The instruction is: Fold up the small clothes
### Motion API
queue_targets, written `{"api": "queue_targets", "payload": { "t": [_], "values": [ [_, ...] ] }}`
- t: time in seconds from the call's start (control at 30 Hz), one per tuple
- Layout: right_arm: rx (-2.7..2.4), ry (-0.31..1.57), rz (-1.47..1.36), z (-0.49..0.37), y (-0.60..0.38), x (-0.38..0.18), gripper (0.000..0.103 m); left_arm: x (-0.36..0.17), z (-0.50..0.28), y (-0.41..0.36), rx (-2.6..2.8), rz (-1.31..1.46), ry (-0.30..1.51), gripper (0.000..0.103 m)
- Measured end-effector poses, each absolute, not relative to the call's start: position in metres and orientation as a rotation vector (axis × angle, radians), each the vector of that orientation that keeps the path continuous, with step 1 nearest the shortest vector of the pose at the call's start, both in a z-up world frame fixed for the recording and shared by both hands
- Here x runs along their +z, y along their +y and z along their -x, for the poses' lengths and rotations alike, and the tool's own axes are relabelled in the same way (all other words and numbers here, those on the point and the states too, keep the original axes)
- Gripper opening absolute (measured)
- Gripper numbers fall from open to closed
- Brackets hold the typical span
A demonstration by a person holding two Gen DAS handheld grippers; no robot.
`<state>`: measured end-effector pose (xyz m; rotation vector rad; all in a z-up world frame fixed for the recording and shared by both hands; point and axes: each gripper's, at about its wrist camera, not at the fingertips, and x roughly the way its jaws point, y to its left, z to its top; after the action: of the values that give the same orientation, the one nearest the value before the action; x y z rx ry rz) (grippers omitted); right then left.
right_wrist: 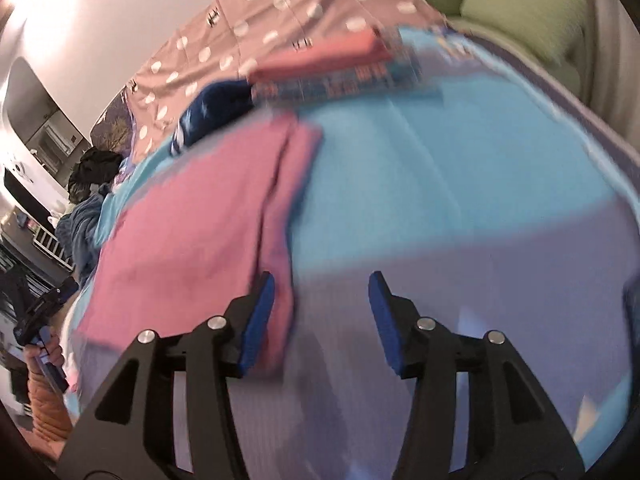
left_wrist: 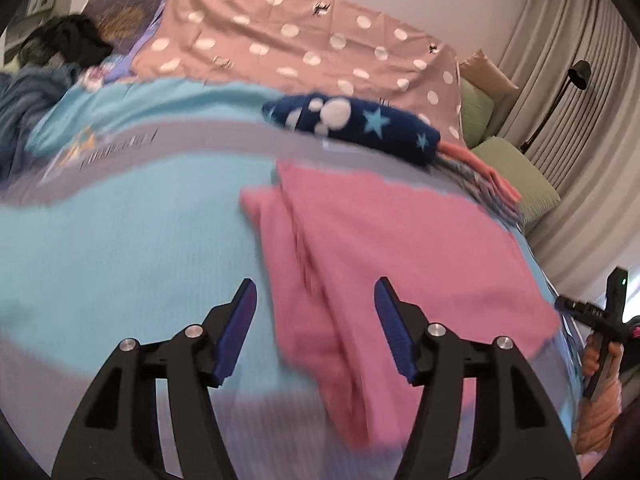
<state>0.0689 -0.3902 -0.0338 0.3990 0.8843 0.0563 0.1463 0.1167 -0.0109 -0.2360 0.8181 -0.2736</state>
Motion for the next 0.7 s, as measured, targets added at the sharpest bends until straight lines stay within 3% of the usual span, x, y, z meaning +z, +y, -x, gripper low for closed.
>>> {"api": "queue_targets", "payload": {
  "t": [0.37,0.7],
  "values": [
    [0.196,0.868,-0.483,-0.036,-0.369,-0.029,0.055,-0.029,-0.054,0.134,-0.285,0.437,0.892,0.063],
    [0.236,0.899,-0.564,-0.042,-0.355,-0.043,0.056,-0.053,-0.065,0.111,-0.375,0.556,0.940,0.063]
  ]
}}
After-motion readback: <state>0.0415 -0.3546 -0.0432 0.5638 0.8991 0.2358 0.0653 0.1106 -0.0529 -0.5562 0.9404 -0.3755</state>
